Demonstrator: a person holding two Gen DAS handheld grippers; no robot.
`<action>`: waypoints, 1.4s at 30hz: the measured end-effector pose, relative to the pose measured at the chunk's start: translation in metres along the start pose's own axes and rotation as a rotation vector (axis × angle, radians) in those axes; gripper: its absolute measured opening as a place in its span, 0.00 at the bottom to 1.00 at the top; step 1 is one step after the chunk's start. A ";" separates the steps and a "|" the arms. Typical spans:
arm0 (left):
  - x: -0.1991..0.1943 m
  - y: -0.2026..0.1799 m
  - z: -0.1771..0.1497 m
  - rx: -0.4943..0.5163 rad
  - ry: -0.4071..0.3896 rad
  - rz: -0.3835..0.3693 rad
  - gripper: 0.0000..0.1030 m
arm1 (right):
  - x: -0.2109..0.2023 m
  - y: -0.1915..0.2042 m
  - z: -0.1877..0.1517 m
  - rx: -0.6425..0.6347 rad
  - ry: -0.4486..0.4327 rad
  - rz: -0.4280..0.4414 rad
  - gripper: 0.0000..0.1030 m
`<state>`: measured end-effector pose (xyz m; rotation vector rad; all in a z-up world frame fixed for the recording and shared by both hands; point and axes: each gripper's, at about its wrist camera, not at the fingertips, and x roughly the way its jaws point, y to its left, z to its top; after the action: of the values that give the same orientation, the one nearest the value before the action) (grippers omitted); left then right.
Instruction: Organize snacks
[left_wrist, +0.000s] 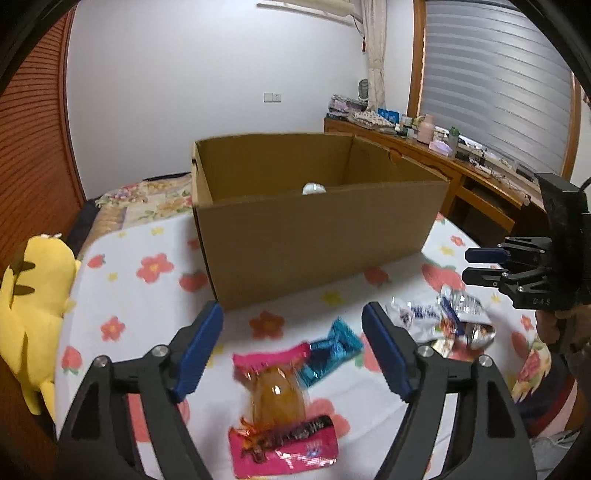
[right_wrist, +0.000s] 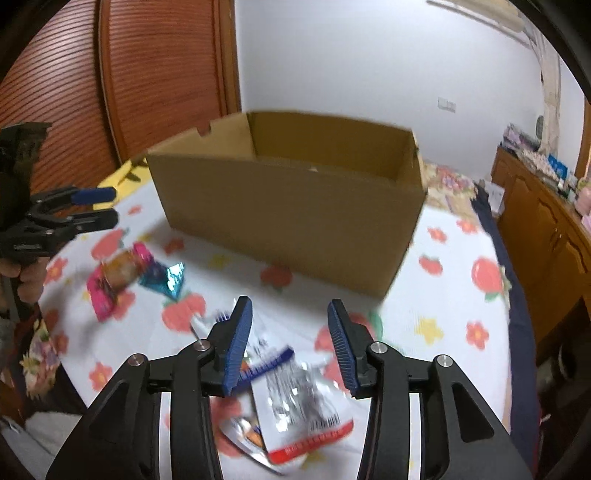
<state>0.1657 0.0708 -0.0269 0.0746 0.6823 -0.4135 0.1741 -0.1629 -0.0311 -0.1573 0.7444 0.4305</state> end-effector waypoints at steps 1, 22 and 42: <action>0.002 0.000 -0.005 0.000 0.013 0.004 0.77 | 0.003 -0.002 -0.006 0.000 0.016 -0.001 0.44; 0.030 0.017 -0.050 -0.082 0.144 0.046 0.78 | 0.019 -0.012 -0.043 -0.001 0.145 0.056 0.64; 0.039 0.022 -0.052 -0.098 0.177 0.026 0.79 | 0.031 -0.025 -0.043 0.084 0.186 0.096 0.64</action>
<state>0.1707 0.0880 -0.0933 0.0271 0.8747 -0.3507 0.1781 -0.1884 -0.0840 -0.0834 0.9546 0.4797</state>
